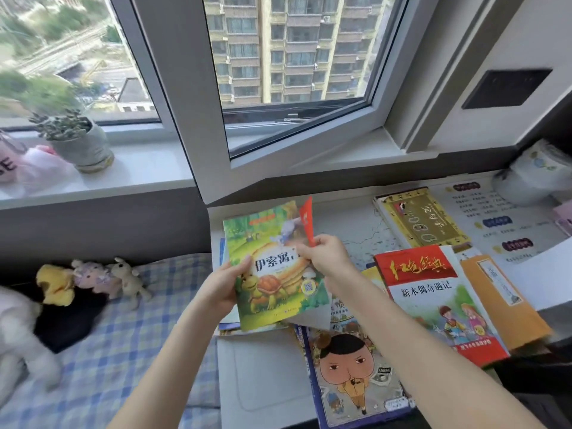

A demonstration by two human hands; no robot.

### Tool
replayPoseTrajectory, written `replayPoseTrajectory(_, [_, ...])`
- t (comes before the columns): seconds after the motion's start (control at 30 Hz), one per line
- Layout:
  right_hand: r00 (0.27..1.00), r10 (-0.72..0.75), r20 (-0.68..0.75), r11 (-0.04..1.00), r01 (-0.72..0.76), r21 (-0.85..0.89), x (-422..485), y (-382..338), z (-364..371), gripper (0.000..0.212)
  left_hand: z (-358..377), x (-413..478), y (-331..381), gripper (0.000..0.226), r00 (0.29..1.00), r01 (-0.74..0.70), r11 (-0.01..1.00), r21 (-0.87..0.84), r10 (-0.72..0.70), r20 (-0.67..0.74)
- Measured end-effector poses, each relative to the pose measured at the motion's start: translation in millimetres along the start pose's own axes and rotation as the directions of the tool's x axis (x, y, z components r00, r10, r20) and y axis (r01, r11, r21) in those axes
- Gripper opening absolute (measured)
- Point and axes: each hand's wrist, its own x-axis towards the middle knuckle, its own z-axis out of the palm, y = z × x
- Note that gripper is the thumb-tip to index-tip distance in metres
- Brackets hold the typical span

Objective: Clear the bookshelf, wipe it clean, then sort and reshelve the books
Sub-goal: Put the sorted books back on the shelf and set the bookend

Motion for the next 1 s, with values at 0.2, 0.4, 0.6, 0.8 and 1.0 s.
replayPoseTrajectory(0.2, [0.957, 0.204, -0.204, 0.958, -0.238, -0.158, 41, 66, 9, 0.006, -37, 16, -19, 0.021, 0.976, 0.163, 0.986, 0.029, -0.157, -0.149])
replayPoseTrajectory(0.4, [0.974, 0.080, -0.210, 0.775, -0.193, -0.601, 46, 54, 0, 0.037, -83, 23, 0, 0.018, 0.961, 0.195, 0.977, -0.084, -0.207, -0.183])
replayPoseTrajectory(0.6, [0.982, 0.105, -0.156, 0.883, -0.164, -0.440, 63, 55, 0, 0.014, -118, 20, 3, 0.020, 0.959, 0.176, 0.976, -0.130, -0.200, -0.203])
replayPoseTrajectory(0.8, [0.974, 0.093, -0.205, 0.862, -0.182, -0.473, 72, 45, 1, 0.008, -97, 25, 11, 0.013, 0.968, 0.133, 0.991, -0.024, -0.135, -0.211])
replayPoseTrajectory(1.0, [0.914, 0.317, -0.252, 0.942, -0.334, -0.028, 170, 110, -29, 0.034, -56, 64, 0, 0.028, 0.937, 0.017, 0.859, 0.511, 0.165, -0.308])
